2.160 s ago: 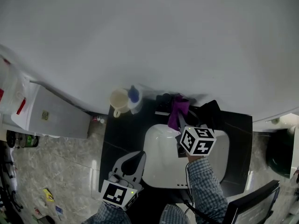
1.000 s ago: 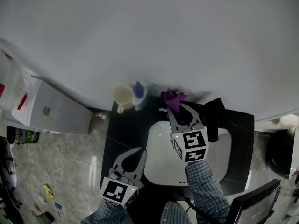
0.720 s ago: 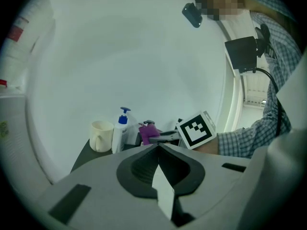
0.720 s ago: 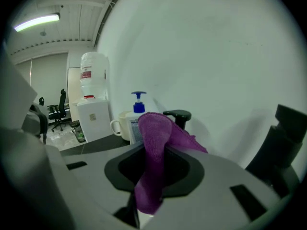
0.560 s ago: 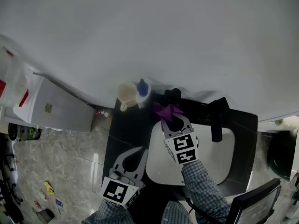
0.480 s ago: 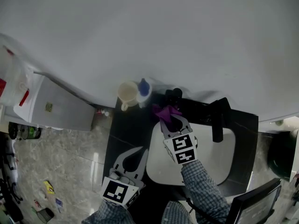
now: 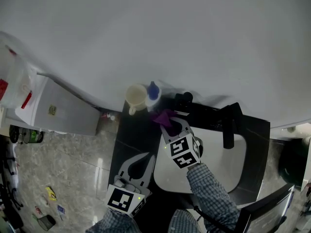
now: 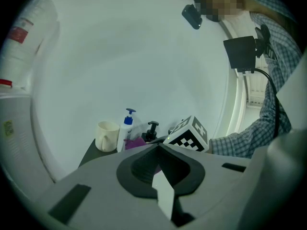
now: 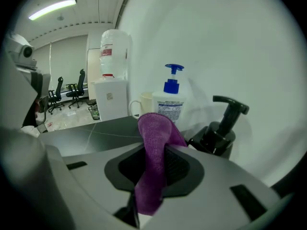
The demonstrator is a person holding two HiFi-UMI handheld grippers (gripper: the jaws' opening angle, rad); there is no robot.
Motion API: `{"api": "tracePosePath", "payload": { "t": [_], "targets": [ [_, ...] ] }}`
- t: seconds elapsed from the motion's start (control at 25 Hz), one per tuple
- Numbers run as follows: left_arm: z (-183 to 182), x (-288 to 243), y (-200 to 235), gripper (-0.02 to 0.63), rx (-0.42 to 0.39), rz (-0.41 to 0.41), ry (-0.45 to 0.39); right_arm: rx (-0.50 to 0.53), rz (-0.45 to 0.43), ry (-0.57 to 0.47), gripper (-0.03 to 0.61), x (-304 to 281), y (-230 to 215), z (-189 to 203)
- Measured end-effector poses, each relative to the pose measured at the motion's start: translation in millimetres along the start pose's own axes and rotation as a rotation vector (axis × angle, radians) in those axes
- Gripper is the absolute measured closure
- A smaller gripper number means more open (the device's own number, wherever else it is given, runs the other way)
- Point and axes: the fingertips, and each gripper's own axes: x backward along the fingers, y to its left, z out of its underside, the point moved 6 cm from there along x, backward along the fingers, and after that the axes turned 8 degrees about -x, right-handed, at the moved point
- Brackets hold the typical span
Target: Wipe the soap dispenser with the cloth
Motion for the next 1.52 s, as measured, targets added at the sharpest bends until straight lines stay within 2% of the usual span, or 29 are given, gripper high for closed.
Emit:
{"api": "tracePosePath", "payload": {
  "t": [0.24,0.52,0.72,0.88,1.0,1.28,1.52],
  "targets": [
    [0.4,2.6,-0.9,0.603,-0.002,0.008,-0.019,-0.012,0.080,-0.053,0.491,9.0,-22.1,-20.2],
    [-5.1,1.8,-3.5,0.603,-0.007,0.023,-0.034,0.076,0.125,-0.107,0.491,30.2,-30.1,-51.3],
    [-14.4,-0.2,-7.6,0.603,-0.004,0.036,-0.071,-0.026,0.135,-0.197,0.491,50.5,-41.6,-71.1],
    [-18.8,-0.7,-8.3,0.603,-0.018,0.038,-0.057,-0.057,0.179,-0.229,0.491,65.8,-55.6,-78.7],
    [-22.9,-4.4,-10.7,0.603,-0.011,0.048,-0.083,-0.103,0.205,-0.245,0.491,72.9,-66.8,-75.5],
    [-23.1,-4.9,-13.4,0.603,-0.013,0.059,-0.080,-0.224,0.251,-0.263,0.490,78.7,-79.6,-60.5],
    [-20.7,-0.8,-9.6,0.603,-0.026,0.057,-0.063,-0.271,0.241,-0.295,0.489,81.0,-75.6,-57.5]
  ]
}}
